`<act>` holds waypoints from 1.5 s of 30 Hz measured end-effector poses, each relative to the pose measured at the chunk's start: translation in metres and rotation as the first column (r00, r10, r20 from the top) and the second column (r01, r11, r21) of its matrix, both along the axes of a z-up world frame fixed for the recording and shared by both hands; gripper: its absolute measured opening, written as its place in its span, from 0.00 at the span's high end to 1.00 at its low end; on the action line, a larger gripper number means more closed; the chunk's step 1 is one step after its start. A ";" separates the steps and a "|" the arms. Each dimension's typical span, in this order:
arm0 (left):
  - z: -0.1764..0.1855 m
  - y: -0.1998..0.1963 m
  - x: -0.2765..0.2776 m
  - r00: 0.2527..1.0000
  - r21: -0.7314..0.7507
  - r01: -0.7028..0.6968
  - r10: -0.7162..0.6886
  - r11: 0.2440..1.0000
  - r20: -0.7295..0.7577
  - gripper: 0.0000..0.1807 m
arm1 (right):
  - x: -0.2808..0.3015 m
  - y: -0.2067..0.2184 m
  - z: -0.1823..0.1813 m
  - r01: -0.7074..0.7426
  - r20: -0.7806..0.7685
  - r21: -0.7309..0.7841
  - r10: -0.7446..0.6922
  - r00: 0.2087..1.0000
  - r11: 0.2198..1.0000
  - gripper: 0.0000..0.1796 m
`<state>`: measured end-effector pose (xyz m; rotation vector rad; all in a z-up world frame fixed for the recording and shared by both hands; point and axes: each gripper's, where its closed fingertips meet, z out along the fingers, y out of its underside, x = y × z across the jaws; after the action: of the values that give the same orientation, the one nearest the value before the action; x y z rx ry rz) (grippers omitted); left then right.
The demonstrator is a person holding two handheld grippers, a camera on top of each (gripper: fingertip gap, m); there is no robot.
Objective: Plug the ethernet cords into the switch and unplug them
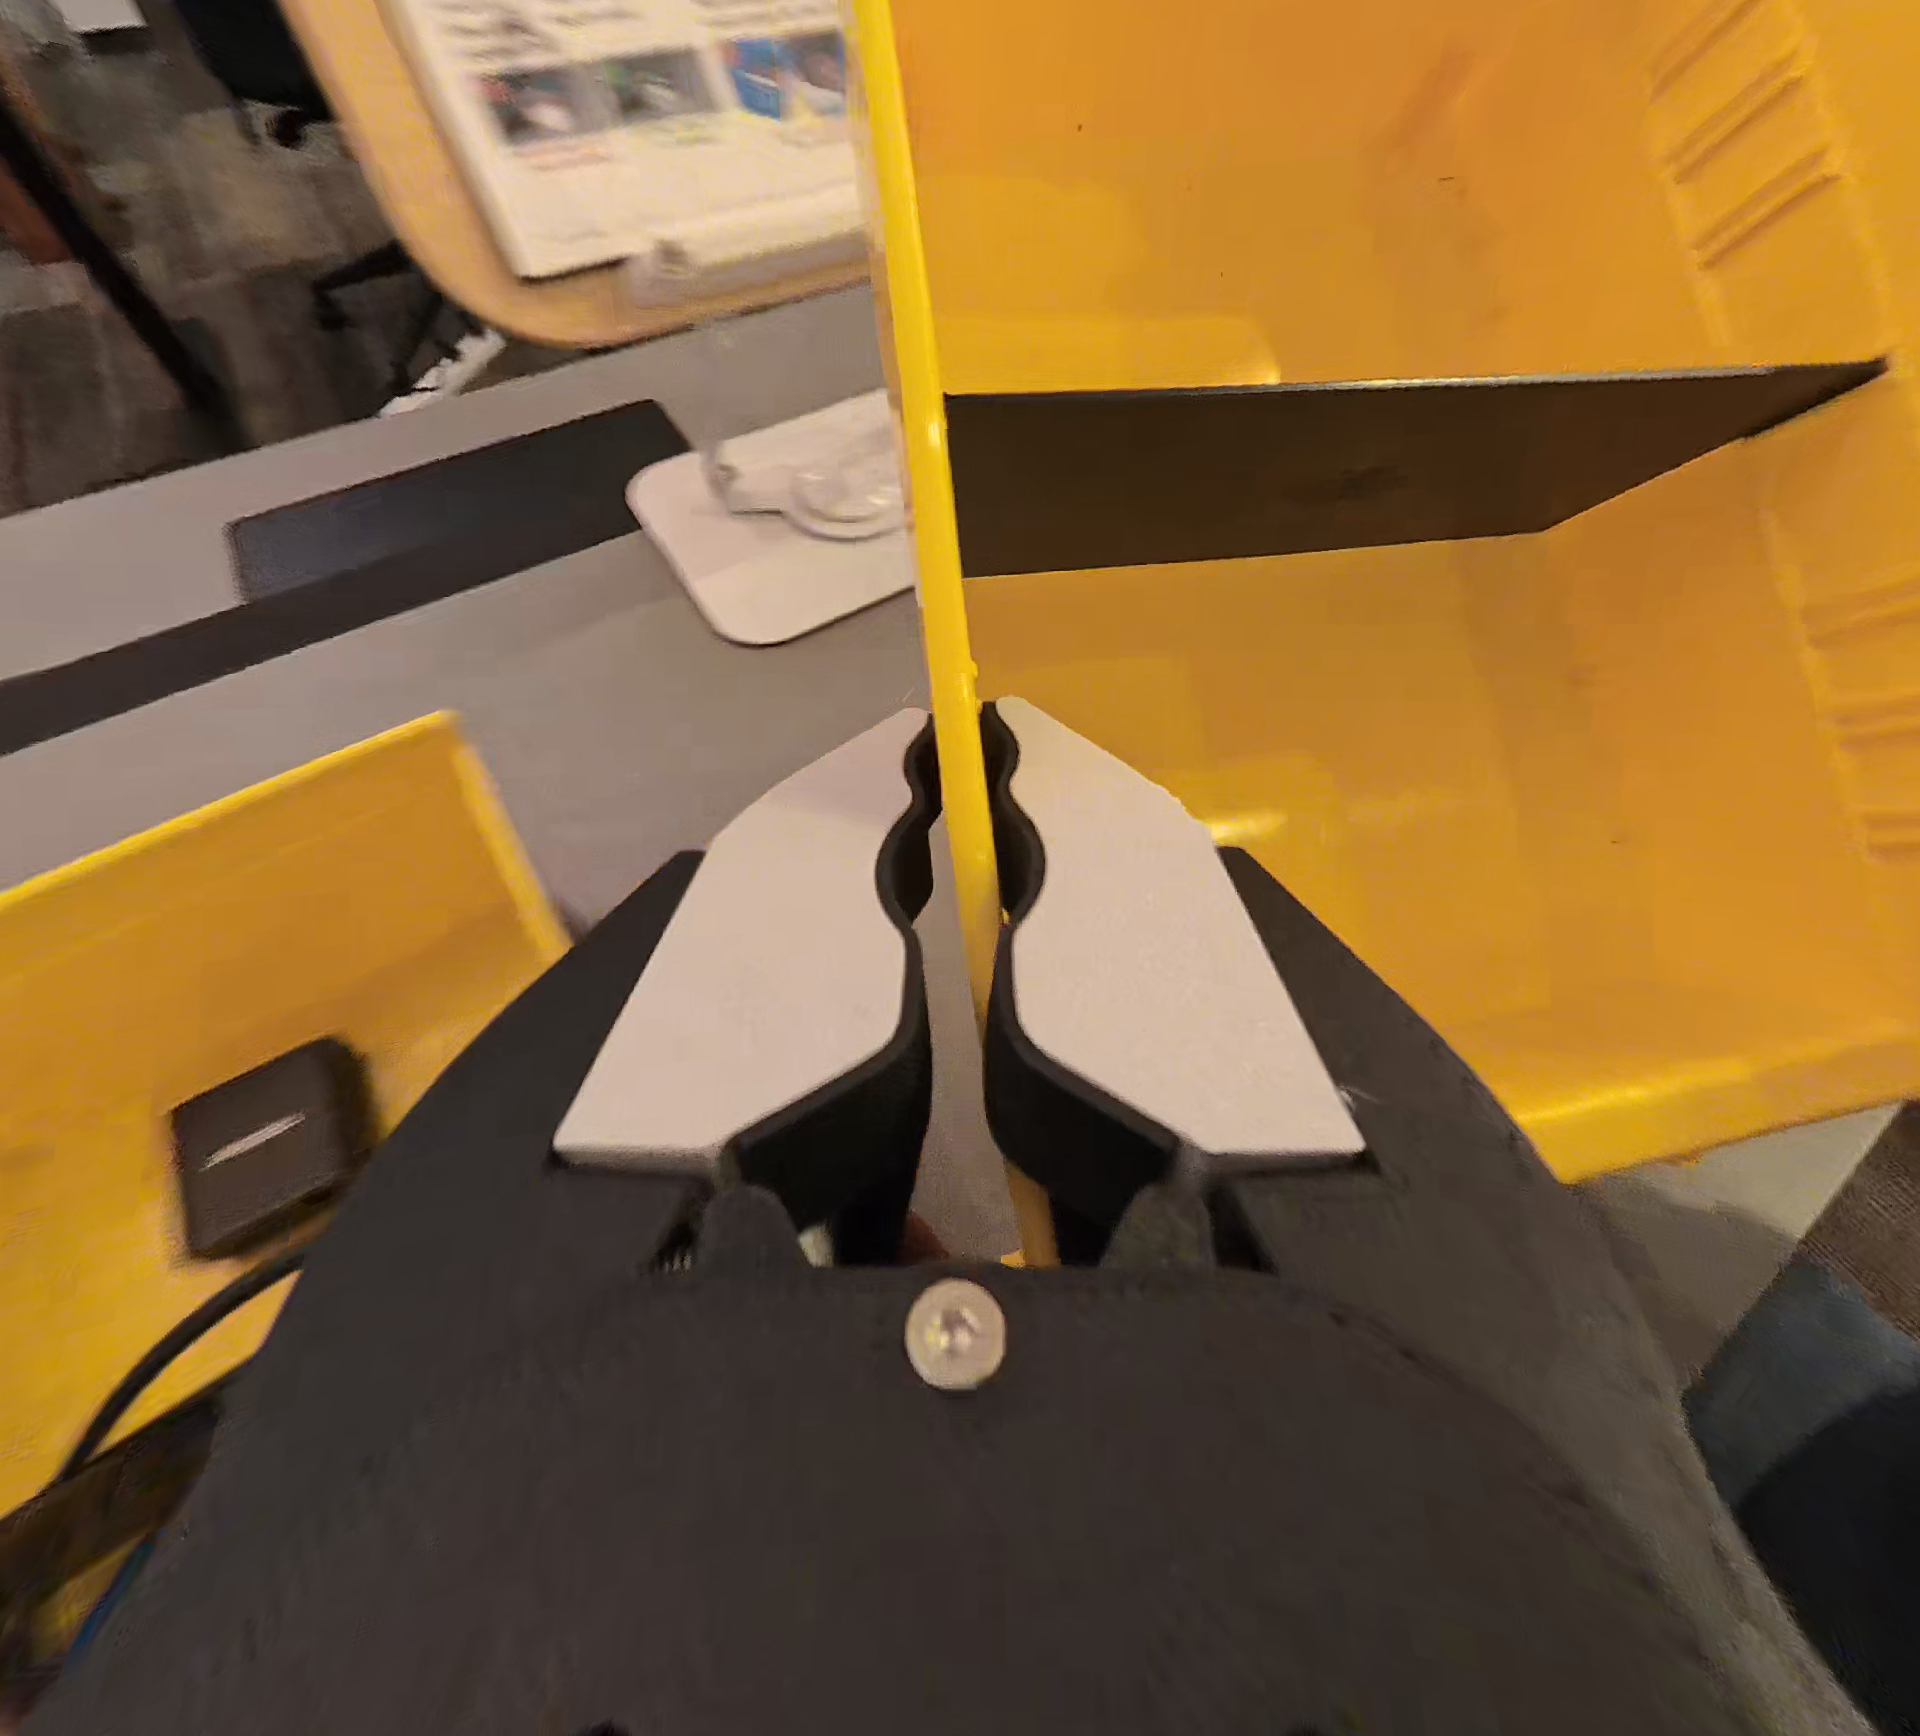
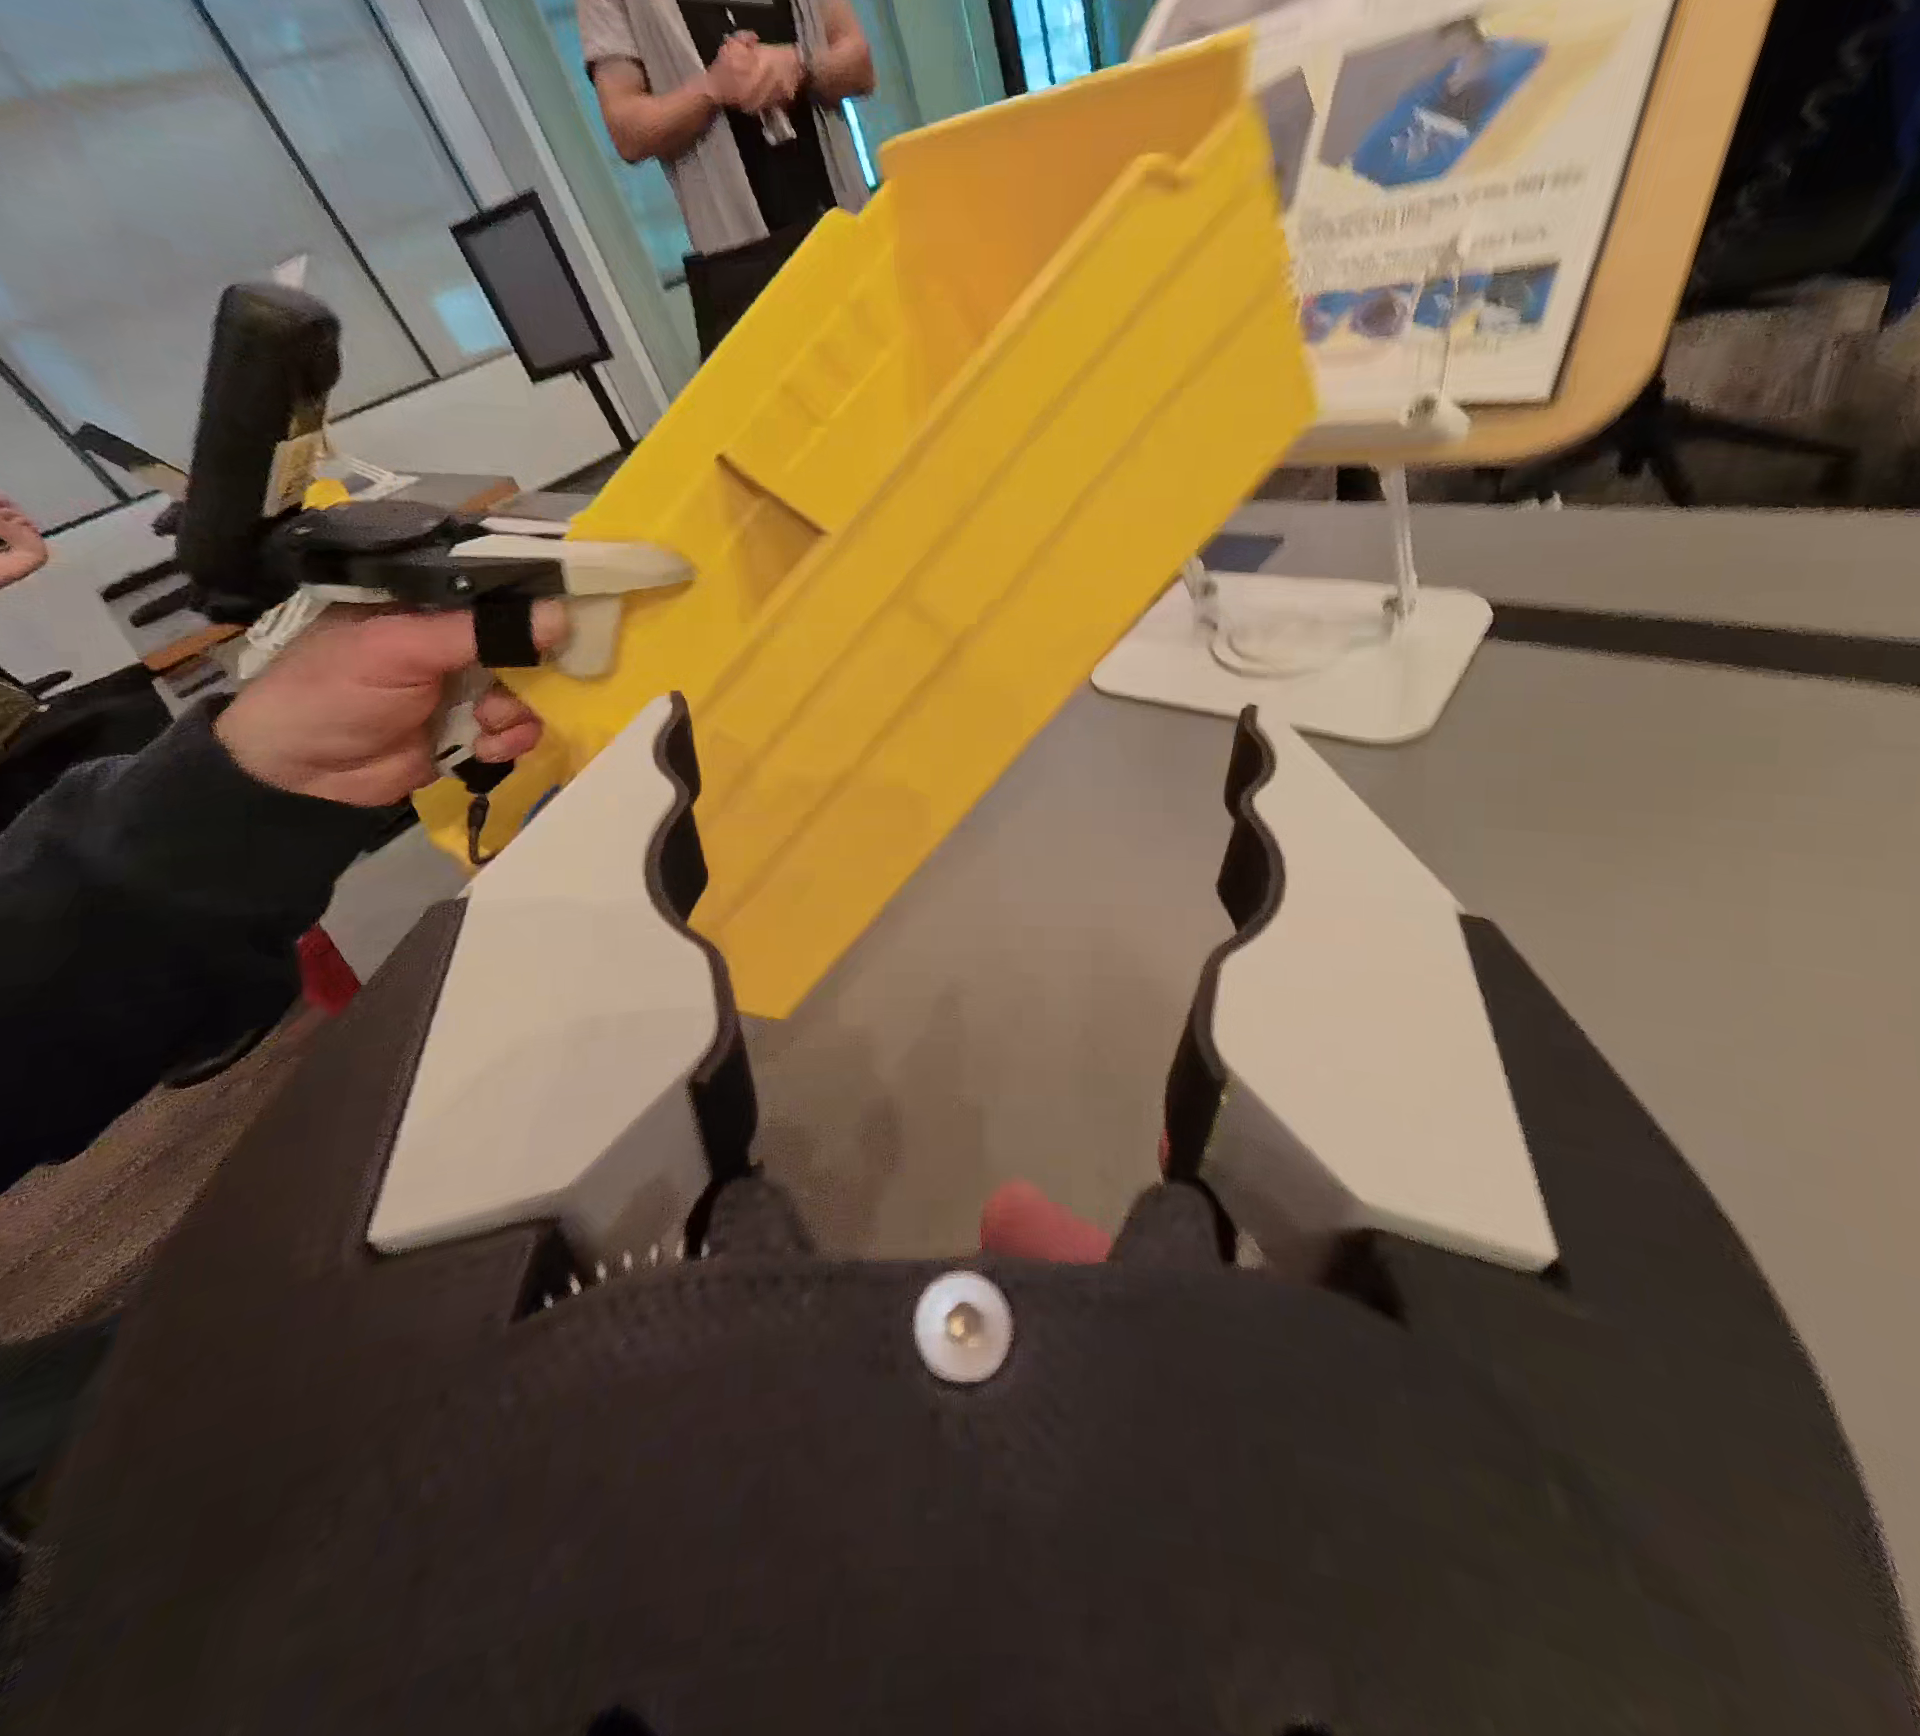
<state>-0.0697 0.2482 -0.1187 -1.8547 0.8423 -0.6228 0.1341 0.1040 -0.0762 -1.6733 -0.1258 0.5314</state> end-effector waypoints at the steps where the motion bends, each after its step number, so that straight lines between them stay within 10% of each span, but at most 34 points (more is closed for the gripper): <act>1: -0.008 -0.003 0.021 1.000 -0.016 0.023 -0.023 1.000 -0.007 0.97 | 0.006 -0.005 -0.008 0.022 0.003 -0.020 -0.022 1.000 1.000 0.45; 7: -0.071 -0.031 0.118 0.992 -0.138 0.119 -0.125 0.983 -0.035 0.96 | 0.039 -0.015 -0.087 0.153 0.105 -0.237 -0.131 0.986 0.959 0.50; 18: -0.143 -0.081 0.182 0.984 -0.302 0.149 -0.171 0.942 -0.049 0.90 | 0.136 -0.028 -0.155 0.381 0.407 -0.406 -0.209 0.889 0.831 0.90; 27: -0.102 -0.112 0.176 0.938 -0.386 0.346 -0.311 0.855 0.152 0.68 | 0.157 -0.017 -0.164 0.392 0.551 -0.481 -0.078 0.831 0.785 0.90; 31: -0.038 -0.095 0.107 0.953 -0.208 0.302 -0.286 0.930 0.105 0.68 | 0.163 -0.013 -0.165 0.404 0.603 -0.489 -0.035 0.797 0.773 0.90; 36: -0.005 -0.010 -0.076 0.983 0.010 -0.088 0.088 0.996 -0.162 0.71 | 0.183 -0.009 -0.165 0.396 0.652 -0.497 0.031 0.758 0.772 0.91; 41: -0.064 0.029 -0.251 0.854 -0.093 -0.378 0.308 0.921 -0.420 0.73 | 0.213 -0.007 -0.161 0.440 0.717 -0.479 0.049 0.695 0.760 0.74; 45: -0.105 0.031 -0.291 0.851 -0.200 -0.456 0.358 0.867 -0.384 0.71 | 0.203 -0.018 -0.157 0.424 0.693 -0.492 0.047 0.719 0.760 0.62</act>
<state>-0.3607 0.2791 -0.2234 -2.3633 0.5489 -0.1556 0.3371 0.0864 -0.2328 -2.4590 -0.3160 -0.2956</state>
